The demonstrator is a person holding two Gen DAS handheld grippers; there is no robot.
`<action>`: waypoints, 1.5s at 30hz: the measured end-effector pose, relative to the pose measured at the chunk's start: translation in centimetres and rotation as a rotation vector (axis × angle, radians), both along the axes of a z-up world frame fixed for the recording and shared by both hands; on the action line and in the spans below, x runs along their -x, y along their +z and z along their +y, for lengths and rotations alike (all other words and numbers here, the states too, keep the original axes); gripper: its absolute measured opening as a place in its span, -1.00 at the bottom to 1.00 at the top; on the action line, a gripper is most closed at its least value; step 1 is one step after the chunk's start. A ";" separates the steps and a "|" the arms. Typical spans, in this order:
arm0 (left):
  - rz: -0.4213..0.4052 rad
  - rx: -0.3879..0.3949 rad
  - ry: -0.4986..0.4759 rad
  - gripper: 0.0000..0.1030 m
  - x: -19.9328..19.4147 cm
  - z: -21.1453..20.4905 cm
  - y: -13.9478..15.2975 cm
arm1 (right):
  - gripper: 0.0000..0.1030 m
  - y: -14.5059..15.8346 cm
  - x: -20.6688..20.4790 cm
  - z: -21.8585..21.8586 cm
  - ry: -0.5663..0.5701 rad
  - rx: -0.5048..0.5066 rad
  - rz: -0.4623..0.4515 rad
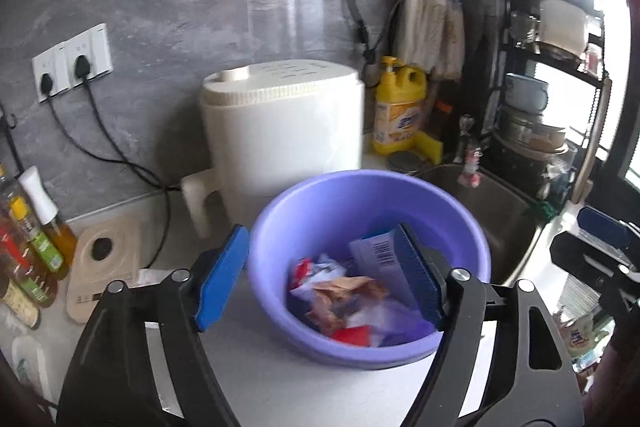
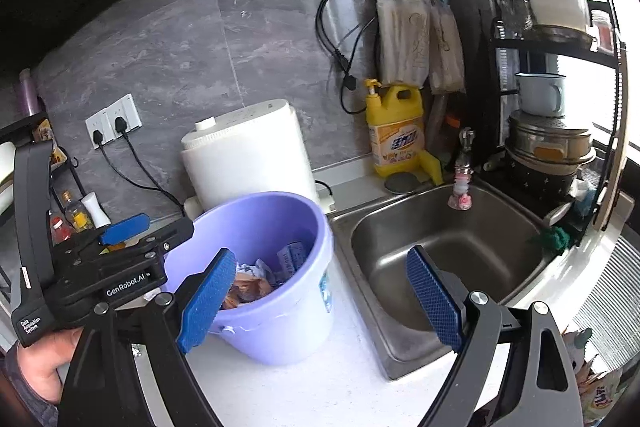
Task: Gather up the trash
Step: 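Move both tools back from the bucket toward the foil ball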
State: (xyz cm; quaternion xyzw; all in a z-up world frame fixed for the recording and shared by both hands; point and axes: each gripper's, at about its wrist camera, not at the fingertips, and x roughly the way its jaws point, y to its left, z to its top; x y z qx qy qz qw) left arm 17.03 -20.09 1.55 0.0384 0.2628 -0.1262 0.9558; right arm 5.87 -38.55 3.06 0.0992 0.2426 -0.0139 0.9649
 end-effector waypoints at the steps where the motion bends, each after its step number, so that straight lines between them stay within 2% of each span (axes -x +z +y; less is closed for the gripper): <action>1: 0.001 0.000 0.016 0.49 0.0 0.7 -0.1 | 0.67 -0.1 -0.2 0.3 0.008 -0.003 0.000; 6: 0.014 -0.001 0.108 0.54 0.2 4.6 -0.4 | 0.68 -0.7 -1.5 2.7 0.072 -0.012 0.007; 11: 0.011 -0.003 0.194 0.68 1.1 8.2 -0.5 | 0.68 -1.3 -2.5 5.6 0.148 -0.019 0.015; 17: 0.009 -0.023 0.285 0.73 2.4 11.9 -0.7 | 0.75 -1.5 -2.9 8.8 0.222 -0.024 0.012; 23: 0.026 0.003 0.378 0.75 4.0 15.9 -1.6 | 0.76 -2.2 -3.3 12.6 0.308 -0.011 0.031; 35: 0.078 0.025 0.496 0.75 6.5 21.9 -4.1 | 0.76 -3.6 -3.2 19.5 0.466 0.020 0.053; 45: 0.106 0.038 0.567 0.75 8.3 25.4 -5.4 | 0.75 -5.0 -3.0 23.3 0.548 0.035 0.088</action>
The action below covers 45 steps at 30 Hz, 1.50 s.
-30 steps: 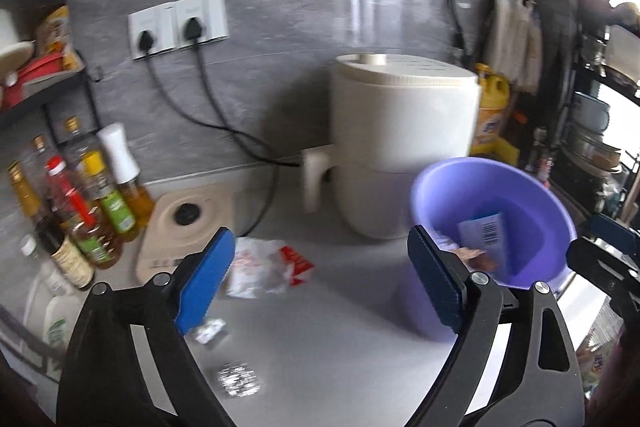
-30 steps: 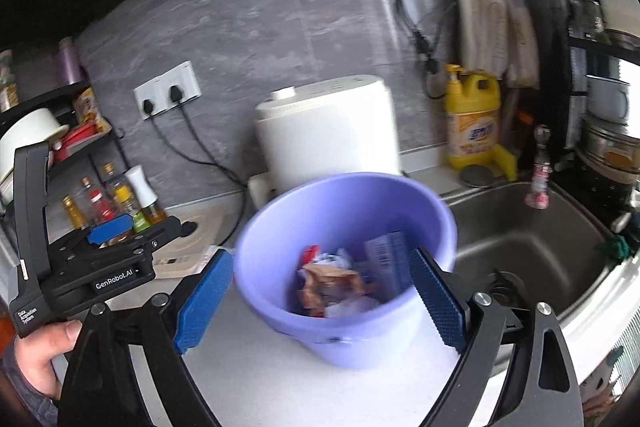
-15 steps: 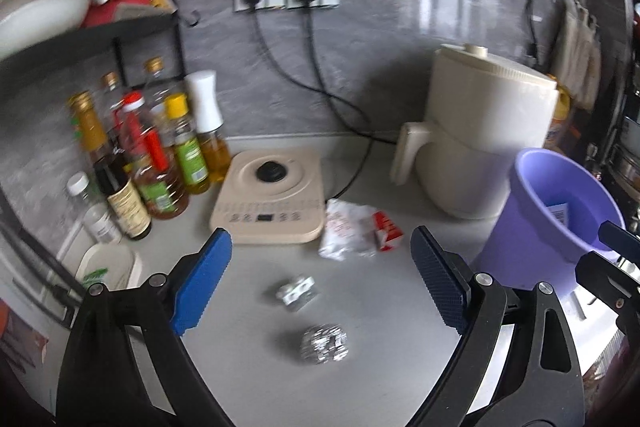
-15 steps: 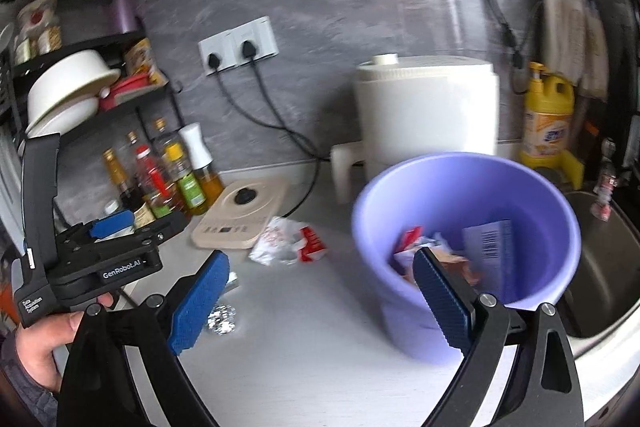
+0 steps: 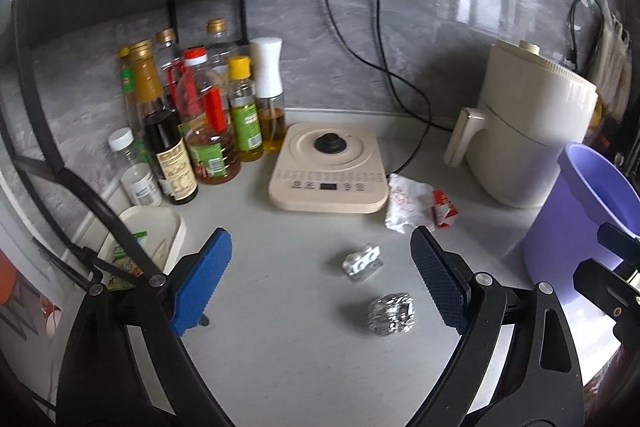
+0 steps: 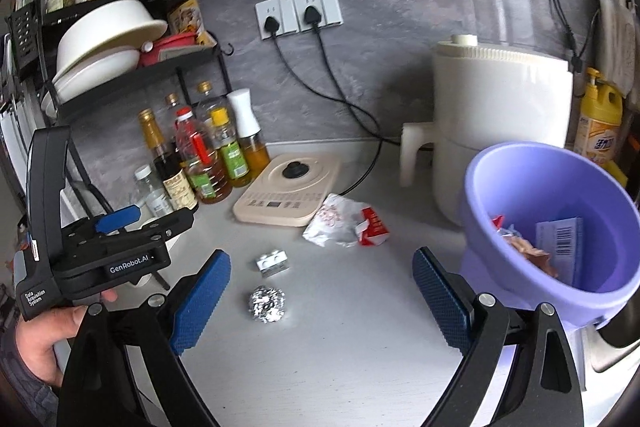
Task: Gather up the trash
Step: 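Move both tools back from the bucket toward the foil ball, then grasp the foil ball with the left gripper while the right approaches the red scrap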
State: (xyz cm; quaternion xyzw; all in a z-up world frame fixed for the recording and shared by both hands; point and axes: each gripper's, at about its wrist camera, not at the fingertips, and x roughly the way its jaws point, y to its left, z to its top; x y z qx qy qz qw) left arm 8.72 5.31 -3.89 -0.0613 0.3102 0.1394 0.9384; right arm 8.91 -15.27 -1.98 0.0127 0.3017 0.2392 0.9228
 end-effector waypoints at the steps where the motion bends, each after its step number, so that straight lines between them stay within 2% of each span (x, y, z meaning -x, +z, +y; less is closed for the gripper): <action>1: 0.002 0.002 0.004 0.75 0.1 0.2 -0.1 | 0.75 -0.1 0.0 0.2 0.004 0.002 0.002; 11: 0.043 0.043 0.009 0.75 0.4 1.1 -2.7 | 0.73 -2.4 0.0 1.5 0.022 0.052 0.055; 30: 0.178 0.120 -0.123 0.74 -4.5 -2.6 -9.4 | 0.66 -6.8 -1.4 -0.6 -0.066 0.098 0.161; 33: 0.205 0.126 -0.133 0.62 -5.3 -3.0 -10.6 | 0.66 -7.0 -1.7 -0.9 -0.071 0.101 0.170; 34: 0.218 0.130 -0.131 0.47 -5.6 -3.0 -11.0 | 0.66 -7.1 -1.8 -0.9 -0.071 0.102 0.172; 35: 0.232 0.145 -0.133 0.12 -5.9 -3.0 -11.4 | 0.66 -7.1 -1.9 -0.9 -0.070 0.103 0.175; 36: 0.251 0.168 -0.138 -0.11 -6.1 -2.8 -11.8 | 0.66 -7.2 -2.1 -0.8 -0.067 0.103 0.177; 37: 0.260 0.180 -0.135 -0.22 -6.2 -2.7 -11.9 | 0.66 -7.3 -2.3 -0.6 -0.063 0.104 0.179; 40: 0.222 0.160 -0.108 -0.23 -5.7 -2.0 -11.1 | 0.66 -7.3 -2.7 0.0 -0.046 0.104 0.177; 45: 0.206 0.147 -0.057 -0.23 -5.9 0.2 -10.2 | 0.64 -7.3 -3.9 1.4 -0.015 0.100 0.175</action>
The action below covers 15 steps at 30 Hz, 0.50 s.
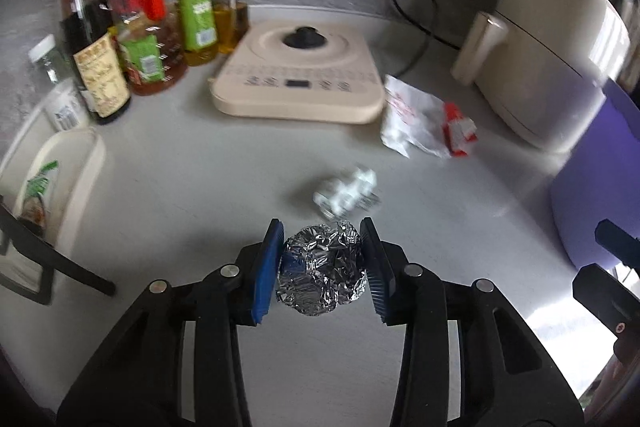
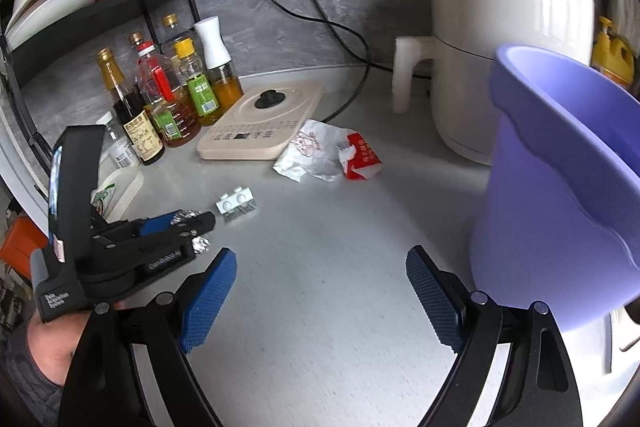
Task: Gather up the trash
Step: 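Grasp the foil ball with the left gripper while the right approaches the red scrap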
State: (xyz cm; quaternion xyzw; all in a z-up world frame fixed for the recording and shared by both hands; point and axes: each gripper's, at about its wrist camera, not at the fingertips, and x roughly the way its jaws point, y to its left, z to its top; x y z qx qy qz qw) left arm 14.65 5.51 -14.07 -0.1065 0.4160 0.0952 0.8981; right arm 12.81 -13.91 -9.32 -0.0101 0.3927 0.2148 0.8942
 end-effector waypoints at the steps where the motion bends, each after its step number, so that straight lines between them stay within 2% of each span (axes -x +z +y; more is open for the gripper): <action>1: -0.001 -0.002 0.008 -0.23 -0.1 0.3 0.1 | 0.62 0.0 -0.3 0.2 0.004 -0.002 0.000; 6: -0.019 -0.027 0.036 -0.23 -1.3 1.3 0.9 | 0.45 -0.4 -2.3 1.6 0.016 -0.006 0.008; 15: -0.042 -0.039 0.040 -0.23 -4.3 2.1 1.5 | 0.32 -0.9 -6.7 3.4 -0.025 -0.013 0.012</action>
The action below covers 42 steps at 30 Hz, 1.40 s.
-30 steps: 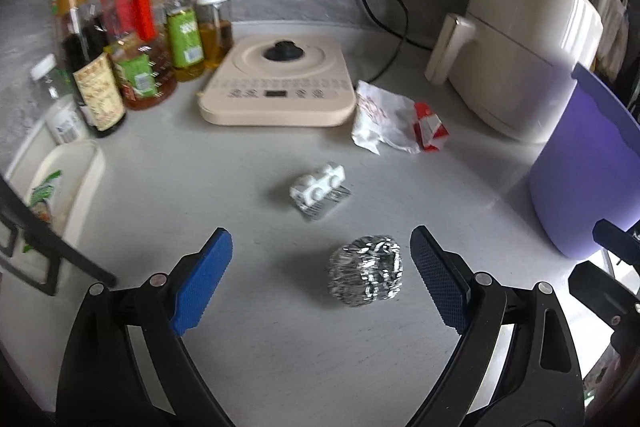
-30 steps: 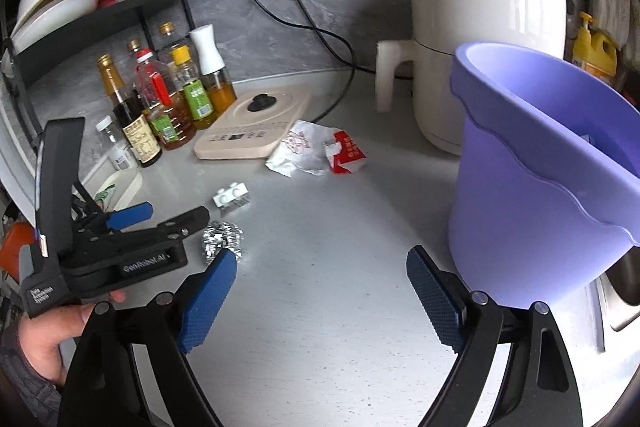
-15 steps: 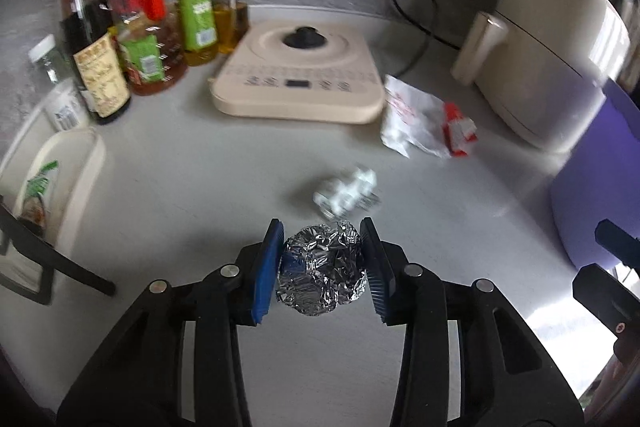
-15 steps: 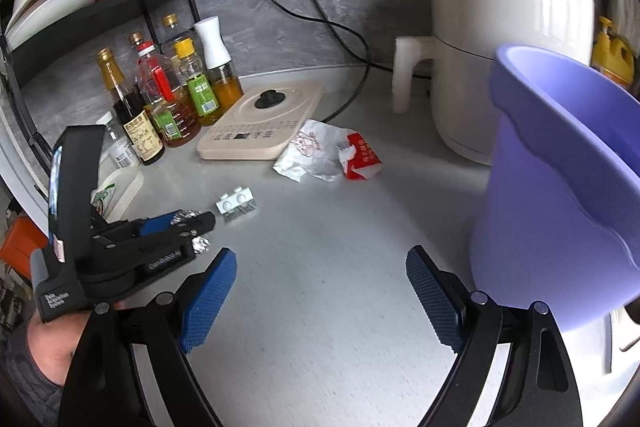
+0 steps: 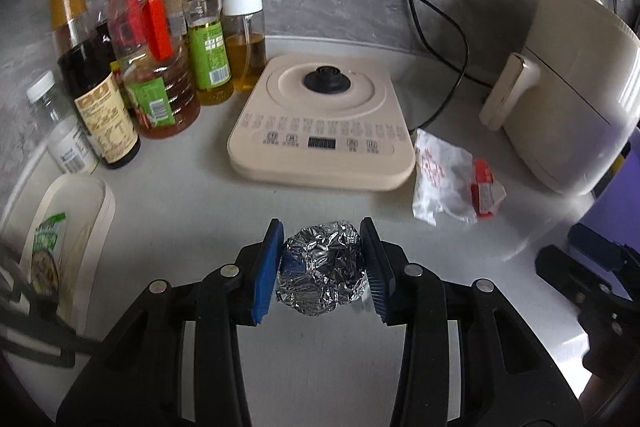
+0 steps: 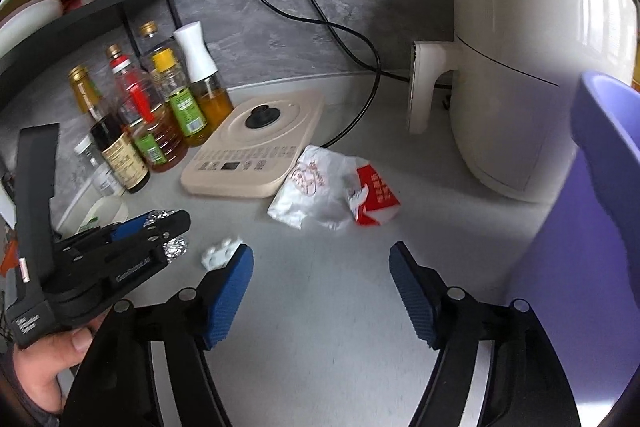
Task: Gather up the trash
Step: 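Grasp the foil ball with the left gripper while the right approaches the red scrap, then grasp the red paper scrap with the right gripper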
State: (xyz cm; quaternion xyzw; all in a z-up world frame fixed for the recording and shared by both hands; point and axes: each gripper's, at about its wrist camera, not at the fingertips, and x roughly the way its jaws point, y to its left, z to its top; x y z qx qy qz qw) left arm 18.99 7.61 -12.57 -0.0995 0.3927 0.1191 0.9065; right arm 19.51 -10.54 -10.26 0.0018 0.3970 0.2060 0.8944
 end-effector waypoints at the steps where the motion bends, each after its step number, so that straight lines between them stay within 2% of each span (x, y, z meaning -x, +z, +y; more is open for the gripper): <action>1: -0.002 0.000 0.001 -0.23 -0.2 0.0 0.0 | 0.29 -0.1 -0.4 0.2 -0.002 0.002 0.001; 12: -0.018 0.045 0.021 -0.23 -2.4 1.2 -1.0 | 0.17 -1.6 -5.4 1.7 -0.054 0.058 0.012; 17: -0.022 0.074 0.022 -0.23 -2.8 1.8 -1.6 | 0.01 -2.8 -7.0 2.3 -0.065 0.085 0.032; 18: -0.024 0.084 0.021 -0.23 -3.0 1.9 -1.8 | -0.07 -3.0 -7.2 2.5 -0.065 0.092 0.034; 20: -0.030 0.095 0.020 -0.23 -3.1 2.1 -1.9 | -0.41 -3.4 -7.7 2.8 -0.070 0.110 0.041; 21: -0.034 0.103 0.020 -0.23 -3.1 2.2 -2.0 | -0.71 -3.6 -8.0 2.9 -0.073 0.117 0.053; 29: -0.083 0.154 0.037 -0.23 -2.9 2.7 -1.7 | -0.77 -2.0 -6.2 3.6 -0.038 0.149 0.013; 42: -0.119 0.129 0.053 -0.23 -0.3 1.6 0.9 | -0.77 3.8 -0.6 2.5 0.022 0.114 -0.093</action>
